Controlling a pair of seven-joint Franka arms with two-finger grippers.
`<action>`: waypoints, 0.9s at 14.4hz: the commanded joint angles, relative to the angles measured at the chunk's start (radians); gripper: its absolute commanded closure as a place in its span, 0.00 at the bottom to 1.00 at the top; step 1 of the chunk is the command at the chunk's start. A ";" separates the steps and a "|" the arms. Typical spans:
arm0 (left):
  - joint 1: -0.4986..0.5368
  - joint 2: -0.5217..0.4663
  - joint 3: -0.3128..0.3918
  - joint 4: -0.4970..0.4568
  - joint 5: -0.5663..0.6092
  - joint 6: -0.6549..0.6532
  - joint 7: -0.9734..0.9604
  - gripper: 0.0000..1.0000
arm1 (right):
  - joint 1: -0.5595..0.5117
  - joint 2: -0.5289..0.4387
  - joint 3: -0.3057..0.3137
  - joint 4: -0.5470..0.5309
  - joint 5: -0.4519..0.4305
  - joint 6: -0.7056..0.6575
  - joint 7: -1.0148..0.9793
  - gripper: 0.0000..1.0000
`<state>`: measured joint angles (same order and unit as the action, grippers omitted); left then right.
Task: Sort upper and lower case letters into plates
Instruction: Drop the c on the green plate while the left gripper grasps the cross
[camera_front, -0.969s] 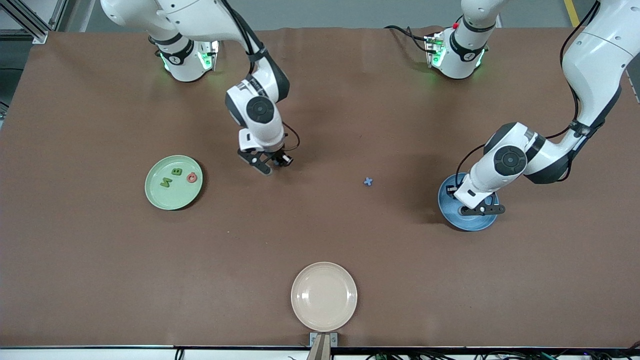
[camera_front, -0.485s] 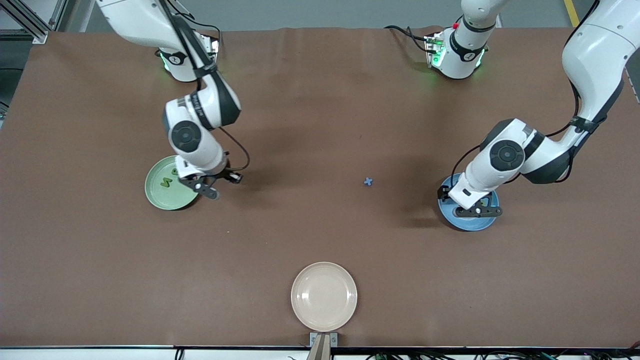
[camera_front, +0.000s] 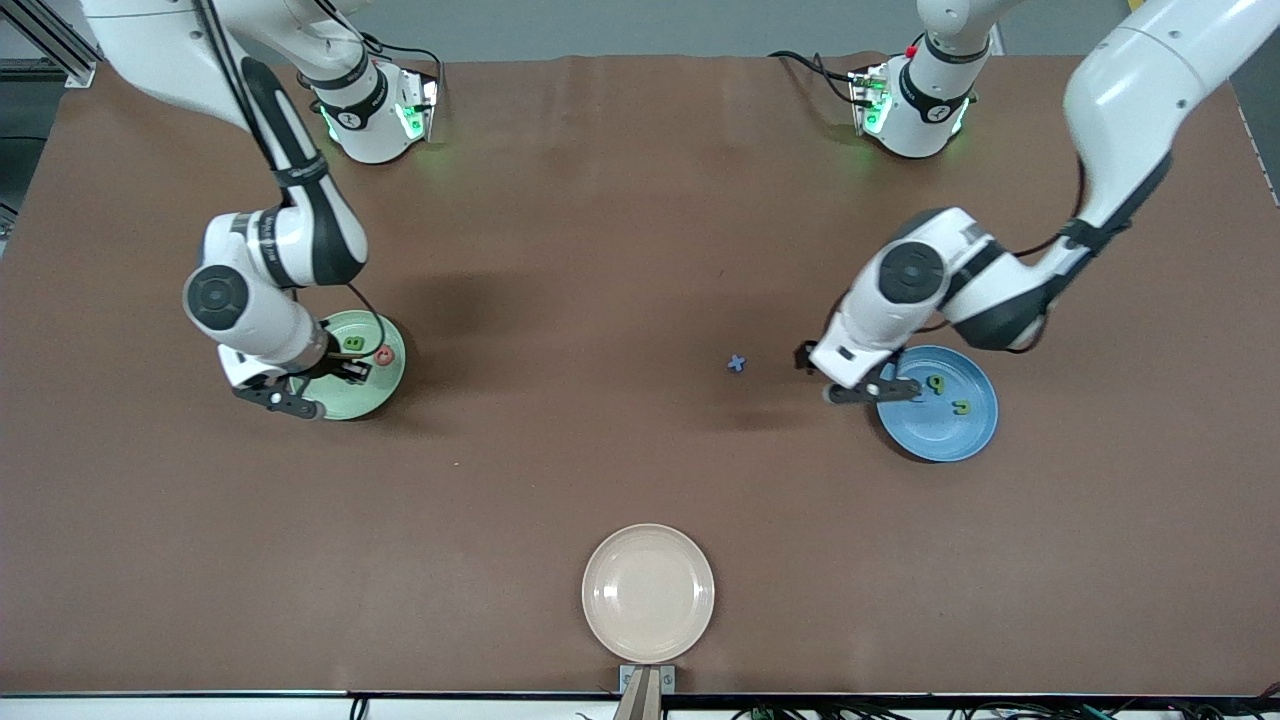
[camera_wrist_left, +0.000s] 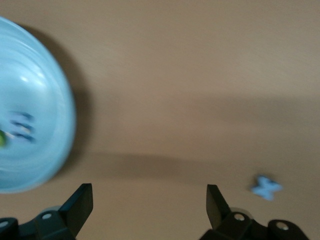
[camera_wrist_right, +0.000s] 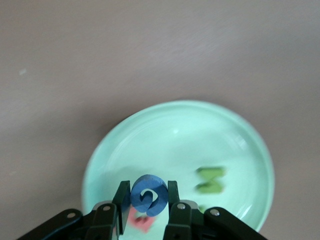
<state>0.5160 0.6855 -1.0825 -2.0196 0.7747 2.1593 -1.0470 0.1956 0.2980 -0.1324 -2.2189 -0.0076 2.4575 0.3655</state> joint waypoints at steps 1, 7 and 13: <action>-0.129 0.014 0.059 0.039 -0.011 0.017 -0.124 0.00 | -0.050 -0.010 0.023 -0.056 -0.022 0.084 -0.043 0.99; -0.361 0.042 0.237 0.054 -0.017 0.204 -0.346 0.00 | -0.053 0.030 0.027 -0.048 -0.012 0.121 -0.045 0.99; -0.415 0.094 0.279 0.102 -0.015 0.206 -0.357 0.00 | -0.047 0.047 0.030 -0.055 -0.008 0.107 -0.042 0.98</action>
<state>0.1365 0.7616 -0.8292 -1.9536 0.7733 2.3606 -1.3984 0.1578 0.3497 -0.1133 -2.2631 -0.0076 2.5651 0.3217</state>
